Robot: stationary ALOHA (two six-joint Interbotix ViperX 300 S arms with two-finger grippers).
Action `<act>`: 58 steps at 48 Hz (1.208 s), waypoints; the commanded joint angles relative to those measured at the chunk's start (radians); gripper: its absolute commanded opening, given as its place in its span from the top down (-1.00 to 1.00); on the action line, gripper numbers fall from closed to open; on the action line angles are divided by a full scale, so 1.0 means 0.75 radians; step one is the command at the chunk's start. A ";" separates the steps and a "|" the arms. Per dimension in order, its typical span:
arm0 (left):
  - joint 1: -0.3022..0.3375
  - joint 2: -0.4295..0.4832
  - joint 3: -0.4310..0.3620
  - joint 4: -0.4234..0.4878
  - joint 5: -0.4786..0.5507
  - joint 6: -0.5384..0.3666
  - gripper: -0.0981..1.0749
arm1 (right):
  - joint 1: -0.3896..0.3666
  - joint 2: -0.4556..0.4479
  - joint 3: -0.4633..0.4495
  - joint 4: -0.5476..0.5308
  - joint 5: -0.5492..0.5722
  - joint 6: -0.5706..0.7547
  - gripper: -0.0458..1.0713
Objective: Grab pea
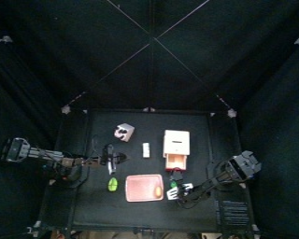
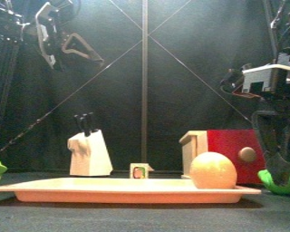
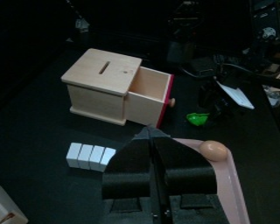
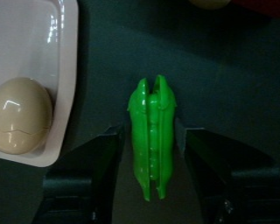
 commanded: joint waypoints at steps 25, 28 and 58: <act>0.008 -0.002 -0.006 0.000 0.010 -0.002 0.32 | -0.010 -0.006 -0.008 0.004 -0.012 -0.002 -0.55; 0.008 -0.002 -0.006 0.002 0.010 -0.002 0.32 | -0.010 -0.004 -0.008 0.004 -0.020 -0.002 -0.52; 0.010 -0.002 -0.002 0.000 0.010 -0.004 0.32 | -0.020 -0.080 -0.033 -0.033 -0.031 -0.002 -0.24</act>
